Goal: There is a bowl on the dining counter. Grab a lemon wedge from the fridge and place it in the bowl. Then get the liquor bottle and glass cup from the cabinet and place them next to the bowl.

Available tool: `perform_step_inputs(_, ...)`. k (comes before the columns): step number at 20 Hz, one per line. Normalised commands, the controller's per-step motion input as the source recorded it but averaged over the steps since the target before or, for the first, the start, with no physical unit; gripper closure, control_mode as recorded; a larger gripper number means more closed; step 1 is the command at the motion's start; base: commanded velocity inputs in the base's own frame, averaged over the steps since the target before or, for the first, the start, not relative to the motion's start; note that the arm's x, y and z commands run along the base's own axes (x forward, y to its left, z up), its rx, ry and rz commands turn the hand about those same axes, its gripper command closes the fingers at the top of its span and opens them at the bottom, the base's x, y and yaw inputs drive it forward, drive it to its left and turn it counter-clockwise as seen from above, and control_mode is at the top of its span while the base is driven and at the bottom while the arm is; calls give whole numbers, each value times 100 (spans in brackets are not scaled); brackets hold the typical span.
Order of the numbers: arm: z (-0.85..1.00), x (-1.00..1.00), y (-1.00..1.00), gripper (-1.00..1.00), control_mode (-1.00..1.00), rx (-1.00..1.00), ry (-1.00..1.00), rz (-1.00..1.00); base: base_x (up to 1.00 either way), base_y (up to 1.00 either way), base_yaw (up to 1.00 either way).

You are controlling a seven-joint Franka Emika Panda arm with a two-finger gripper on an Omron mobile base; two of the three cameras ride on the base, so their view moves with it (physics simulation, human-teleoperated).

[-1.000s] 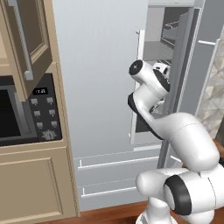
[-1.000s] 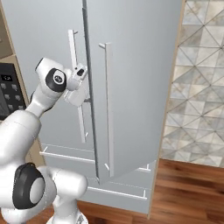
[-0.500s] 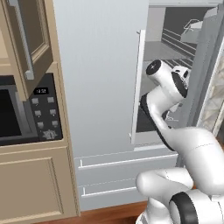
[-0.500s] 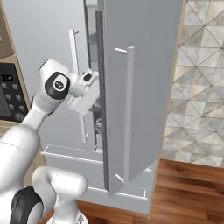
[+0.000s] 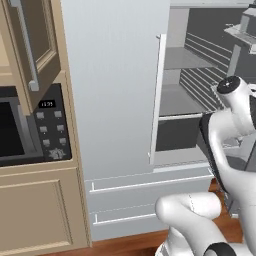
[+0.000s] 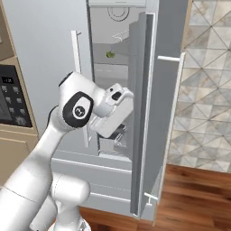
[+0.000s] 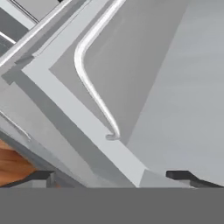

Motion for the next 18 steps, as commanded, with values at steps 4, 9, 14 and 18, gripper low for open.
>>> perform_step_inputs(4, 0, 0, -62, -100, -100, 14, 0, 0, 0, 0, 0)
perform_step_inputs(9, -6, -11, -15, -100, -100, 9, 0, 0, 0, 0, 0)
perform_step_inputs(14, -14, -33, 35, -100, -100, 1, -15, 6, 0, 0, 0)
perform_step_inputs(18, -2, -25, 100, -100, -100, 0, -23, 4, 0, 0, 0)
